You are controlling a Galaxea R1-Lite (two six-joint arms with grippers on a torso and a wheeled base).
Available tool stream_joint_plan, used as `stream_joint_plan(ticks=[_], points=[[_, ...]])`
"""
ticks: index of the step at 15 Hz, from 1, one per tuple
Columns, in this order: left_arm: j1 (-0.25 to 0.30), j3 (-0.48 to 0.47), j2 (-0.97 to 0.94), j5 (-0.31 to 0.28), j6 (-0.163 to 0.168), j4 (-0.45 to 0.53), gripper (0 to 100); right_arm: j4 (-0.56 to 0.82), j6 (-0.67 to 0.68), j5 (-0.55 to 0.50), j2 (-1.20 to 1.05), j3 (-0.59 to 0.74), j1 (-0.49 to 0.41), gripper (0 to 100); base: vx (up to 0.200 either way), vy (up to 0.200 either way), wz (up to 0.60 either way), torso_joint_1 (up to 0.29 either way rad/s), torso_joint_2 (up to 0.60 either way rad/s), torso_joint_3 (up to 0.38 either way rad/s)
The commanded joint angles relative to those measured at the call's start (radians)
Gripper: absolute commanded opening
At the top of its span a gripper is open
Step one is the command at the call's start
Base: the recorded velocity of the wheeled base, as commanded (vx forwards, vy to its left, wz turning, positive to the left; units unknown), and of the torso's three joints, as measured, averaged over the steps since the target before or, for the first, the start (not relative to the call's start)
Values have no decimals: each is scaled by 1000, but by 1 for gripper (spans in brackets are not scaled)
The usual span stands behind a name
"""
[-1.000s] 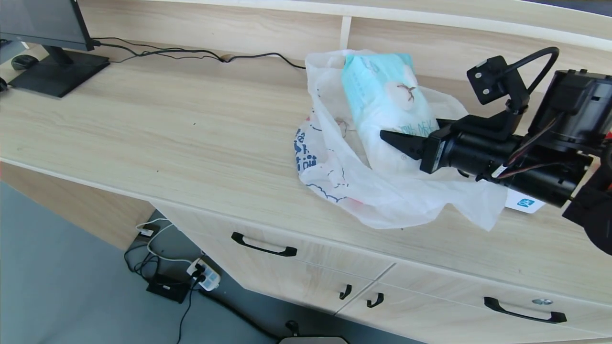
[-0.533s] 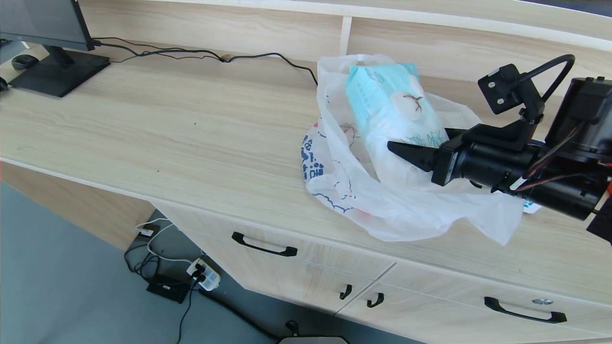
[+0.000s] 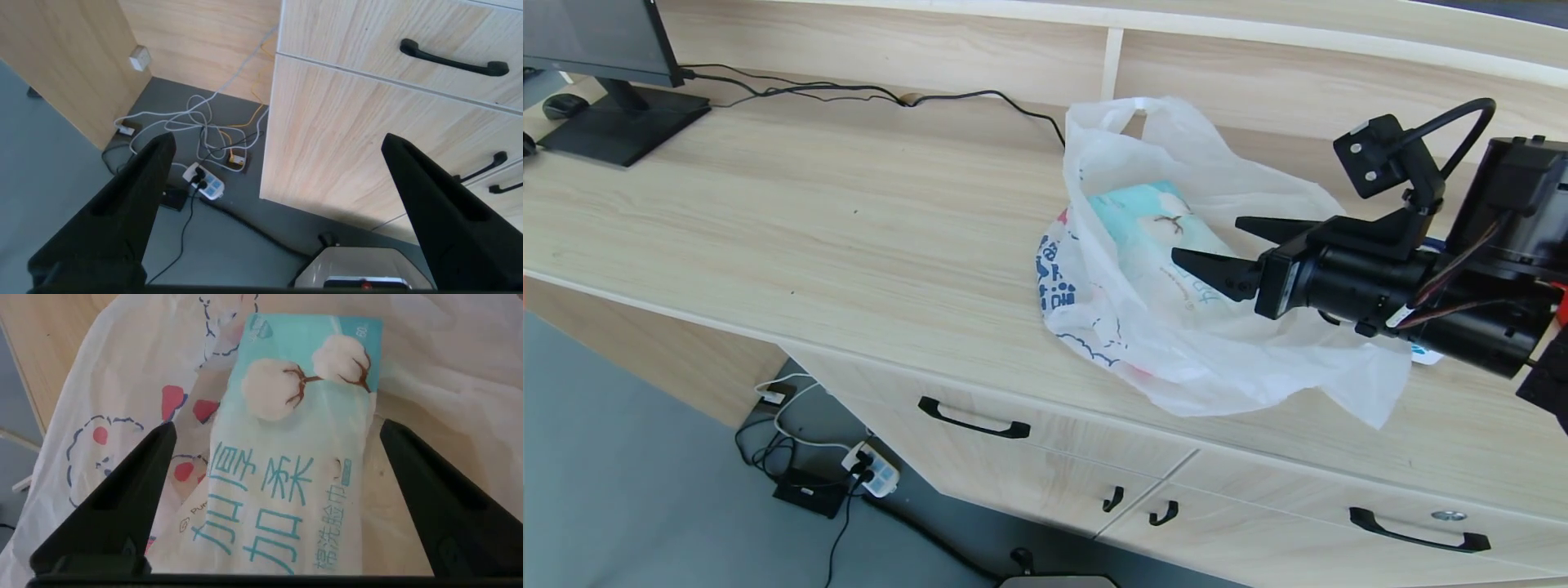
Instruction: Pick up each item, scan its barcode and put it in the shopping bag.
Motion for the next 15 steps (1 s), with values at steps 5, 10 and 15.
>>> stream_joint_plan(ticks=[5, 10, 15], points=[[0, 0, 2, 0, 0, 0, 100, 12, -2, -13, -74, -113, 0, 100, 0, 0, 0, 0, 0, 0], [0, 0, 0, 0, 1, 0, 100, 13, -10, -141, -166, -2, 98, 100, 0, 0, 0, 0, 0, 0], [0, 0, 0, 0, 1, 0, 100, 13, -22, -150, -169, 7, 100, 100, 0, 0, 0, 0, 0, 0]])
